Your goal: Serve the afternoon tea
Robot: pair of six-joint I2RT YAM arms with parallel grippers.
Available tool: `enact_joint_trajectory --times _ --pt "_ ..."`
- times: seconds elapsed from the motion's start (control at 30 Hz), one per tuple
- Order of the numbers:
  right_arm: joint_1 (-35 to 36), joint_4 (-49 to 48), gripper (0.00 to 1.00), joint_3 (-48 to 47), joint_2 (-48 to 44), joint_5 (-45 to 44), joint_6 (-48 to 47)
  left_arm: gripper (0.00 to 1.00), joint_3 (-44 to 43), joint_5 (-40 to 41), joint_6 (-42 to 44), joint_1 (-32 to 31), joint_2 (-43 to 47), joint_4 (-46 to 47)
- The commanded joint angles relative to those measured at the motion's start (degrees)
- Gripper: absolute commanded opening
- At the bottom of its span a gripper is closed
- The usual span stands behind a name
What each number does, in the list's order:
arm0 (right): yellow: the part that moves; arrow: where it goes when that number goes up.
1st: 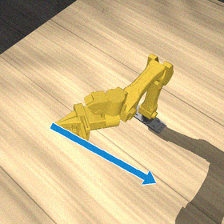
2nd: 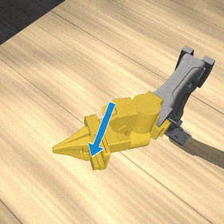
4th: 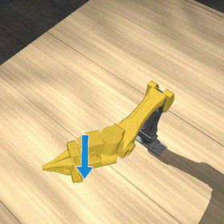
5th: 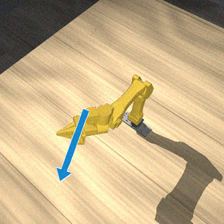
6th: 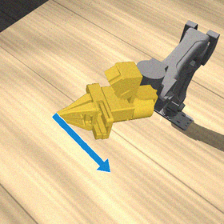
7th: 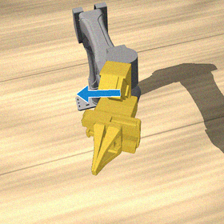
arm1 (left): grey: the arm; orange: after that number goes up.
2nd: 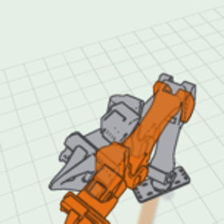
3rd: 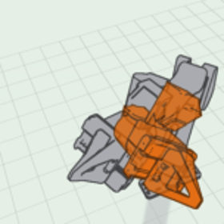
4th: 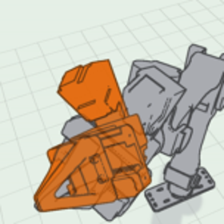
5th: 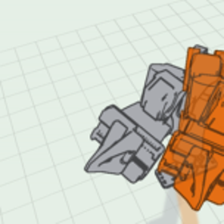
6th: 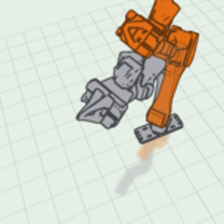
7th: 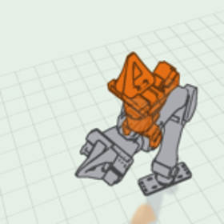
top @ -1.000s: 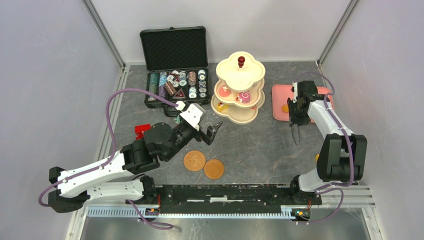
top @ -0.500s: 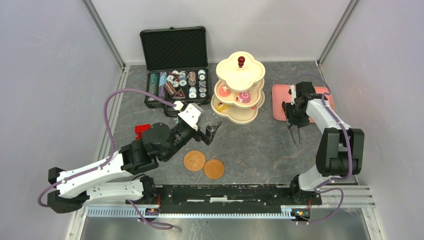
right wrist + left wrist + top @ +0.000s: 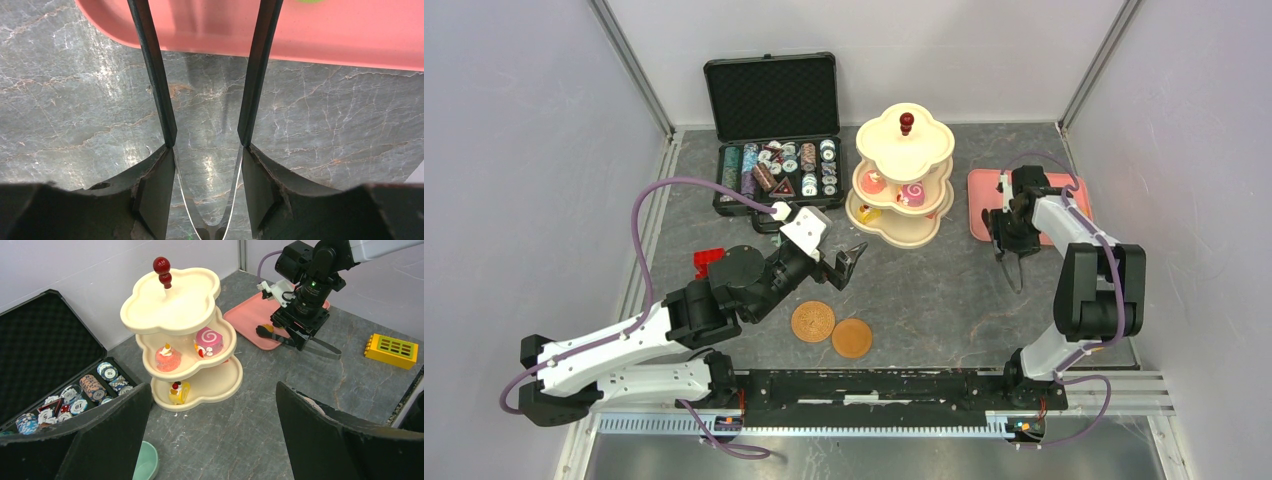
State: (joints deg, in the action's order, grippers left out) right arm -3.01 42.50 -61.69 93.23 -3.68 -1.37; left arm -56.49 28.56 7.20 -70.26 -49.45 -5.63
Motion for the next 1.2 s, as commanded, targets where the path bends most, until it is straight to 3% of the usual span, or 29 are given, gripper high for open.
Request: enact_joint_trajectory --times 0.0,0.2,0.5,0.83,1.03,1.17 --pt "0.0 -1.9 0.55 -1.8 0.8 -0.2 0.2 1.0 0.1 1.1 -1.1 -0.4 0.3 2.6" --pt "0.2 -2.3 0.49 -2.0 1.4 -0.3 0.6 1.0 0.1 1.2 -1.0 -0.4 0.3 2.6" --pt "0.3 -2.5 0.25 -1.2 -1.1 -2.1 1.1 1.0 0.0 1.0 -1.1 -0.4 0.3 2.5" --pt "0.5 -2.2 0.16 -1.1 -9.6 1.9 1.2 1.0 0.0 0.9 -1.4 -0.4 0.6 2.5" --pt "2.7 1.1 0.16 -10.0 -15.9 6.9 3.0 1.0 0.0 1.4 -1.5 -0.3 0.6 2.6" --pt "8.9 4.7 0.16 -20.7 -15.6 7.3 4.2 1.0 0.0 2.1 -1.3 -0.3 0.6 2.6"
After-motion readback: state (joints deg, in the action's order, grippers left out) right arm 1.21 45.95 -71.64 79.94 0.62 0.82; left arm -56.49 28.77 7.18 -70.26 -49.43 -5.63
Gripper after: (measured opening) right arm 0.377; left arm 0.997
